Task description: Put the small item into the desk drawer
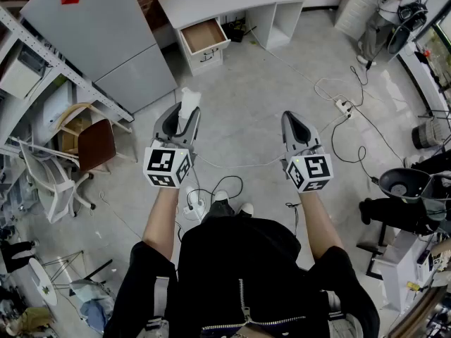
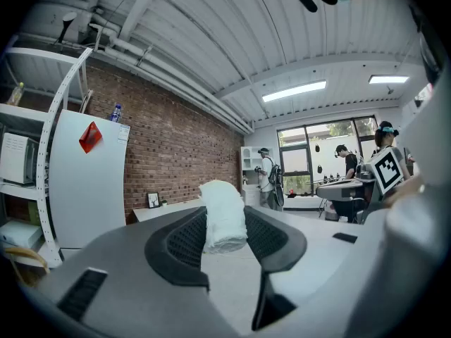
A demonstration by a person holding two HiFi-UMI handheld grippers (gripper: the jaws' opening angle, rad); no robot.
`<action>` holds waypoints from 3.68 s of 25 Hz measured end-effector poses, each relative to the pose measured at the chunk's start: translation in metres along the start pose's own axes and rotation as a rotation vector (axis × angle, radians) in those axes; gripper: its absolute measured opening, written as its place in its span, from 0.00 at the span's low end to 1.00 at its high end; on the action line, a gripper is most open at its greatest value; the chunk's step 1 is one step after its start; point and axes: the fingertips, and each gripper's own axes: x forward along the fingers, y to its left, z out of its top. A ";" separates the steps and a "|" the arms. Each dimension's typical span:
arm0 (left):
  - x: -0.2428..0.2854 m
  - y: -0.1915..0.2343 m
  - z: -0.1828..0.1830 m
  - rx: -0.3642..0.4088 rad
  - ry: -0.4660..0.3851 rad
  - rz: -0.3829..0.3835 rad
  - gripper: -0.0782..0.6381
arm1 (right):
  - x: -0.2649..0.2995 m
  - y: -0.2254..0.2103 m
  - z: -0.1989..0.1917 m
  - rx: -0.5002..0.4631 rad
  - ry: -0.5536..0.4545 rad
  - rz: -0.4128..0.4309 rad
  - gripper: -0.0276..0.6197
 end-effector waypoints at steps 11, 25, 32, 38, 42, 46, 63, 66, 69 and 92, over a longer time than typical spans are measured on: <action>0.002 -0.034 -0.009 -0.021 0.009 0.007 0.34 | -0.018 -0.014 -0.004 0.013 0.004 0.011 0.05; 0.016 -0.080 -0.013 -0.019 0.025 0.004 0.34 | -0.039 -0.041 -0.013 0.037 0.008 0.048 0.05; 0.043 -0.083 -0.013 -0.013 0.019 0.002 0.34 | -0.021 -0.054 -0.014 0.016 0.006 0.073 0.05; 0.085 -0.061 -0.017 -0.012 0.025 -0.009 0.34 | 0.023 -0.072 -0.021 0.027 0.018 0.073 0.05; 0.119 -0.045 -0.016 -0.015 0.028 -0.014 0.34 | 0.059 -0.088 -0.022 0.038 0.030 0.080 0.05; 0.157 -0.015 -0.015 -0.008 0.038 -0.028 0.34 | 0.111 -0.099 -0.024 0.055 0.046 0.091 0.05; 0.324 0.108 -0.004 0.000 0.045 -0.054 0.34 | 0.306 -0.154 -0.012 0.066 0.063 0.095 0.05; 0.343 0.120 -0.006 -0.007 0.047 -0.053 0.34 | 0.327 -0.163 -0.013 0.066 0.069 0.098 0.05; 0.364 0.129 -0.012 -0.014 0.057 -0.045 0.34 | 0.347 -0.175 -0.016 0.074 0.070 0.103 0.05; 0.613 0.239 0.000 -0.046 0.073 0.321 0.34 | 0.655 -0.308 -0.002 0.021 0.090 0.548 0.05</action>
